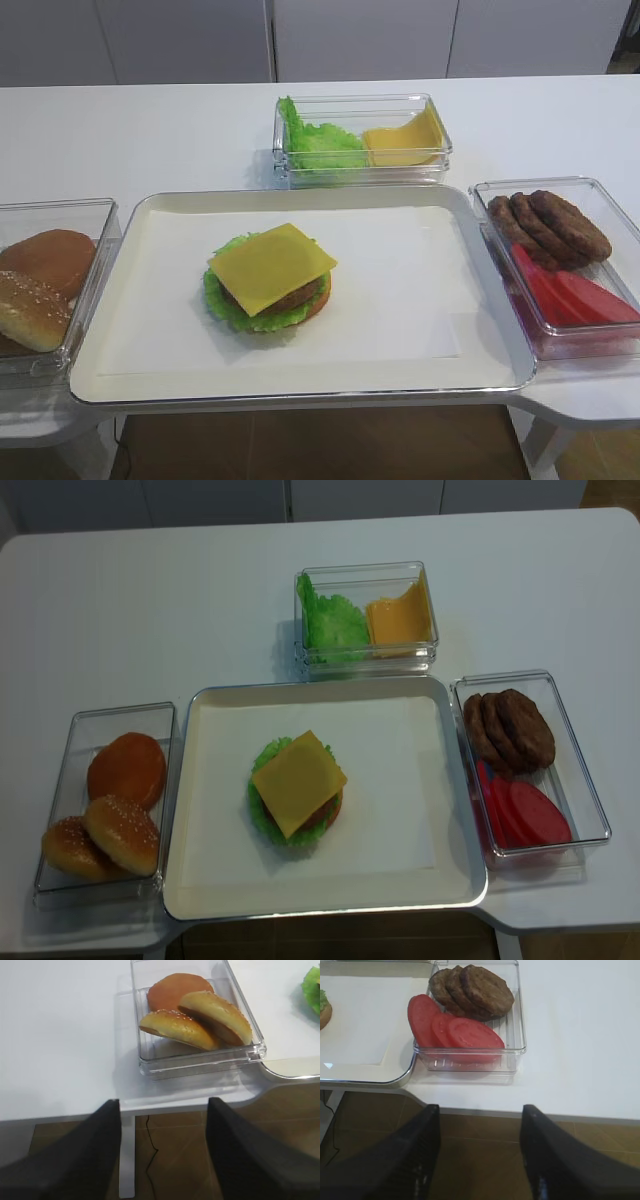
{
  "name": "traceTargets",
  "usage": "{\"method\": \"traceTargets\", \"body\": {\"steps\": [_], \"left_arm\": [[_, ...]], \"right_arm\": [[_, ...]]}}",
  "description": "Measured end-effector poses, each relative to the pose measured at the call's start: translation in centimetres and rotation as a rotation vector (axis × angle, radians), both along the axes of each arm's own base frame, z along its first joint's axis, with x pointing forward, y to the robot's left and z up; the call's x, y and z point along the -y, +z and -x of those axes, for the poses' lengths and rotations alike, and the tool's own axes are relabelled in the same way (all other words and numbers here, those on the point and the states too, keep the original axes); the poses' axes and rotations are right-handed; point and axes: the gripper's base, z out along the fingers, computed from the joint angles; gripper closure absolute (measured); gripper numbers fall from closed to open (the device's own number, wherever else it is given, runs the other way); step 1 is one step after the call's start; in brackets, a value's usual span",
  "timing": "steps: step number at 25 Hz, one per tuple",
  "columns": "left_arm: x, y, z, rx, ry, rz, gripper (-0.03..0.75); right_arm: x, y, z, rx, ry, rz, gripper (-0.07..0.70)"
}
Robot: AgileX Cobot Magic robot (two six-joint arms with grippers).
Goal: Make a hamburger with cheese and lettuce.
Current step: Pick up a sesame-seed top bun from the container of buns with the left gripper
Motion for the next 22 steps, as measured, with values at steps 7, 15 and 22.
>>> {"method": "traceTargets", "body": {"steps": [7, 15, 22], "left_arm": [[0.00, 0.00, 0.00, 0.000, 0.000, 0.000, 0.312], [0.00, 0.00, 0.00, 0.000, 0.000, 0.000, 0.312], [0.00, 0.00, 0.00, 0.000, 0.000, 0.000, 0.312]], "right_arm": [[0.00, 0.00, 0.00, 0.000, 0.000, 0.000, 0.225], [0.00, 0.00, 0.00, 0.000, 0.000, 0.000, 0.225], [0.00, 0.00, 0.00, 0.000, 0.000, 0.000, 0.225]]}}
